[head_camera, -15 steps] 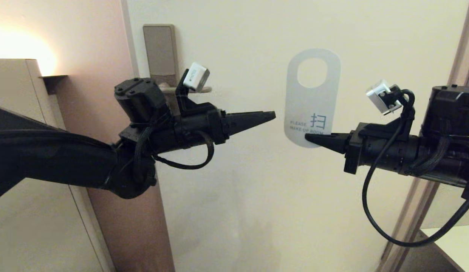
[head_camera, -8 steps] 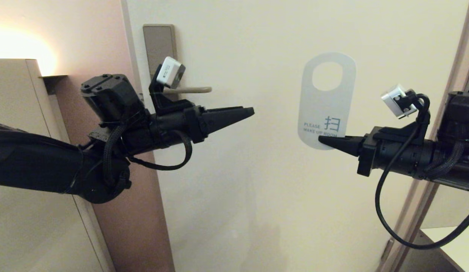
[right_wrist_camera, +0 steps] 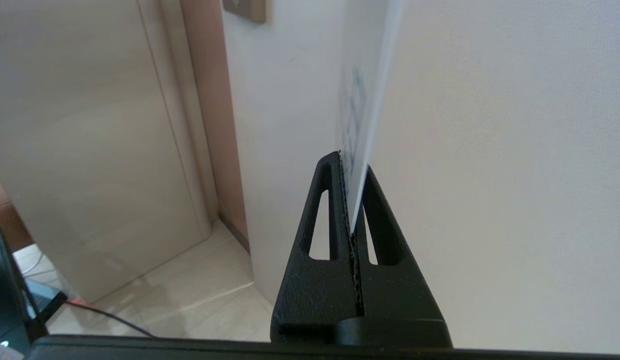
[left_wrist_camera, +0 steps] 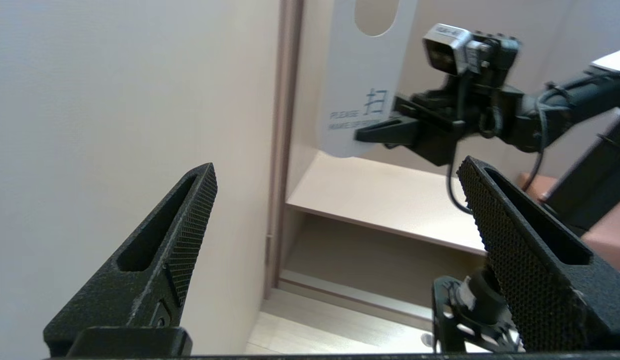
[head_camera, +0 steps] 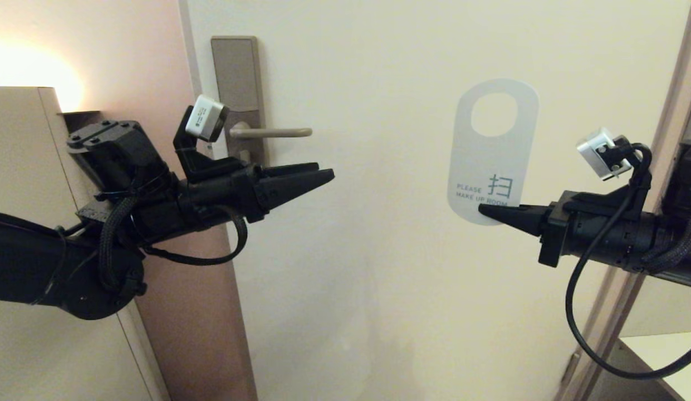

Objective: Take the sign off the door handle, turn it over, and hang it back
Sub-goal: Hang the sign back with the other side facing out

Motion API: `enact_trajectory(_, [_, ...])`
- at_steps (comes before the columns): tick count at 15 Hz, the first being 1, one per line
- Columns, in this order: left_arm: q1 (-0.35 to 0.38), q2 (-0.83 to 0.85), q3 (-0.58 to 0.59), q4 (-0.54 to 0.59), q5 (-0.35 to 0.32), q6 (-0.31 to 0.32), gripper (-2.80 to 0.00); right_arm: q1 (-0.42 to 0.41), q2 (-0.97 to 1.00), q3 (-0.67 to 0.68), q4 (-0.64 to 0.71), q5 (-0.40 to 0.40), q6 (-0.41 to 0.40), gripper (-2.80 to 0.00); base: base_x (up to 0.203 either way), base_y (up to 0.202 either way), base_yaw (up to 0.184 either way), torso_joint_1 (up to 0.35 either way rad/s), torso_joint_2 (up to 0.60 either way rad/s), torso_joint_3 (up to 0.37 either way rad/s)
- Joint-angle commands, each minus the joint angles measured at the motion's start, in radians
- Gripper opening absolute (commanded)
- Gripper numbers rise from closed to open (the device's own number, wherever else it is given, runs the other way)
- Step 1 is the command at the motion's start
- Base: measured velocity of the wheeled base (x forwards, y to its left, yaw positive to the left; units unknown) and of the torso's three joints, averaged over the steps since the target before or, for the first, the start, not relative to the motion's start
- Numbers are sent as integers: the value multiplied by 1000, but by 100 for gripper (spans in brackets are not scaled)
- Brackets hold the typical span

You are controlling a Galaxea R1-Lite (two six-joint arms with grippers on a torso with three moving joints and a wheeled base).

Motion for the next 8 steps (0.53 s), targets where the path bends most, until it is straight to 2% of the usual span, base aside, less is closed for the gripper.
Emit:
enact_trajectory(1, [9, -24, 22, -5, 10, 6, 0, 0, -13, 1, -3, 3, 0, -280, 0, 0, 0, 0, 0, 0])
enact_trajectory(2, [19, -33, 44, -1, 17, 25, 0, -1, -16, 3, -3, 2, 0, -280, 0, 0, 0, 0, 0, 0])
enact_trajectory(3, [33, -44, 69, 5, 20, 56, -280, -1, -21, 8, -3, 2, 0, -280, 0, 0, 0, 0, 0, 0])
enact_trajectory(5, [59, -79, 122, 35, 40, 103, -280, -2, -29, 23, -3, 2, 0, -280, 0, 0, 0, 0, 0, 0])
enact_trajectory(8, [66, -138, 163, 81, 130, 126, -280, -3, -36, 38, -3, -14, 0, -280, 0, 0, 0, 0, 0, 0])
